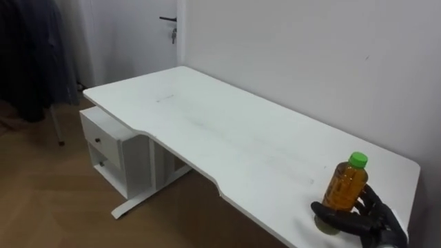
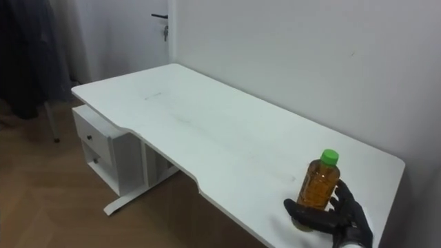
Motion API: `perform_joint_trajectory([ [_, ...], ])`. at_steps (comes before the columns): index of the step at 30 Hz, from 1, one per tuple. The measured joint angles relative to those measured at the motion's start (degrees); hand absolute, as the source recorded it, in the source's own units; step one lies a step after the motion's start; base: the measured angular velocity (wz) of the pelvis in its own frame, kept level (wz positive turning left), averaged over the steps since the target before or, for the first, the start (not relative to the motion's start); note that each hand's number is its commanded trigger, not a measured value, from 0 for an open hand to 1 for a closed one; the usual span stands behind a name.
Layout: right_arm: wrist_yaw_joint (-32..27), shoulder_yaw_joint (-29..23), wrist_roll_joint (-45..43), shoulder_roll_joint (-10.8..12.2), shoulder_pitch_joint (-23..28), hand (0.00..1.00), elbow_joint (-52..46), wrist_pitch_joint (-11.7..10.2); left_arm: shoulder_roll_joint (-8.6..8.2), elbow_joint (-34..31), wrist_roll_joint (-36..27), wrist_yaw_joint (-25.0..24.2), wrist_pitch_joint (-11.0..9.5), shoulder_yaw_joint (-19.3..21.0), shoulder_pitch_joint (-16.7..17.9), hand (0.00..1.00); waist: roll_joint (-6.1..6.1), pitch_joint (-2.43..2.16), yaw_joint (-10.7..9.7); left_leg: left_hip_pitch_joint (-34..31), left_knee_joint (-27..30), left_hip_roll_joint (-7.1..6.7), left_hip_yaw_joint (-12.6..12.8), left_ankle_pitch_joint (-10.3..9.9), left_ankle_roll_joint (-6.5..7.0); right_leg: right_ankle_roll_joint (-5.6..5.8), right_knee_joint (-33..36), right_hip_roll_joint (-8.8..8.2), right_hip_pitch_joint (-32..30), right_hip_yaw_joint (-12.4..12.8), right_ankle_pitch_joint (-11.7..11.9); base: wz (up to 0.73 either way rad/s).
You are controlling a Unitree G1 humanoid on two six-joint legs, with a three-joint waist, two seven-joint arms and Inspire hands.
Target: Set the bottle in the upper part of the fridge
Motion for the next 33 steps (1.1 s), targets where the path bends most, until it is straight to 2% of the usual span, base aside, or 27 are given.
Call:
perform_joint_trajectory([
  [6, 0.0, 0.1, 0.0, -0.4, -4.3, 0.0, 4.5, 0.0, 0.01, -0.1, -2.3, 0.5, 0.1, 0.0, 0.0, 0.0, -0.01, 0.0, 0.2, -0.6, 0.0, -0.18, -0.5, 0.1, -0.02, 0.0, -0.1, 0.02, -0.4, -0.4, 0.0, 0.03],
  [13, 0.0, 0.1, 0.3, -1.0, -5.4, 0.0, 4.6, 0.0, 0.46, -1.7, -4.9, 1.3, -0.1, 0.2, 0.0, 0.0, -0.45, -0.03, 0.2, -1.0, 0.2, -0.25, -0.6, 0.1, 0.01, 0.01, -0.1, -0.06, -0.5, -0.6, 0.0, 0.01],
  [18, -1.3, 0.1, 0.3, -3.7, -5.5, 0.0, 4.6, 0.0, 1.12, -1.8, -6.6, 1.2, -0.7, 0.3, 0.1, 0.0, -0.77, 0.08, 0.4, -1.9, 0.5, -0.39, -1.6, 0.1, -0.01, 0.02, -0.1, 0.03, -0.7, -1.5, 0.0, 0.08],
  [19, -1.4, 0.1, 0.3, -3.9, -5.5, 0.3, 4.6, 0.0, 1.24, -1.8, -6.6, 1.2, -0.7, 0.3, 0.1, 0.0, -0.81, 0.1, 0.5, -1.9, 0.4, -0.41, -1.6, 0.1, -0.02, 0.02, -0.1, 0.05, -0.7, -1.5, 0.0, 0.06],
  [20, -1.6, 0.1, 0.3, -4.3, -5.5, 0.68, 4.6, 0.0, 1.48, -1.8, -6.6, 1.3, -0.7, 0.3, 0.2, 0.0, -0.93, 0.16, 0.6, -1.9, 0.4, -0.41, -1.8, 0.1, -0.05, 0.02, -0.1, 0.1, -0.8, -1.6, 0.0, 0.03],
  [21, -1.7, 0.1, 0.3, -4.5, -5.5, 1.0, 4.6, 0.0, 1.59, -1.8, -6.6, 1.3, -0.7, 0.3, 0.1, 0.0, -0.98, 0.18, 0.7, -1.9, 0.3, -0.4, -1.8, 0.1, -0.07, 0.02, -0.1, 0.12, -0.9, -1.6, 0.0, 0.0],
  [27, -2.0, 0.1, 0.3, -5.3, -5.6, 1.0, 4.6, 0.0, 1.88, -1.8, -8.9, 1.3, -0.9, 0.3, 0.2, 0.0, -0.99, 0.22, 1.5, -2.5, 0.7, -0.41, -2.0, 0.2, -0.16, 0.02, -0.1, 0.26, -0.9, -1.8, 0.0, 0.01],
  [33, -2.0, 0.4, 0.3, -5.4, -6.6, 1.0, 5.5, 0.0, 2.35, -1.9, -10.3, 1.4, -1.0, 0.2, 0.3, 0.0, -0.53, 0.53, 1.6, -3.0, 1.0, -0.57, -2.7, 0.2, -0.14, 0.02, -0.1, 0.31, -1.2, -2.3, 0.0, 0.04],
])
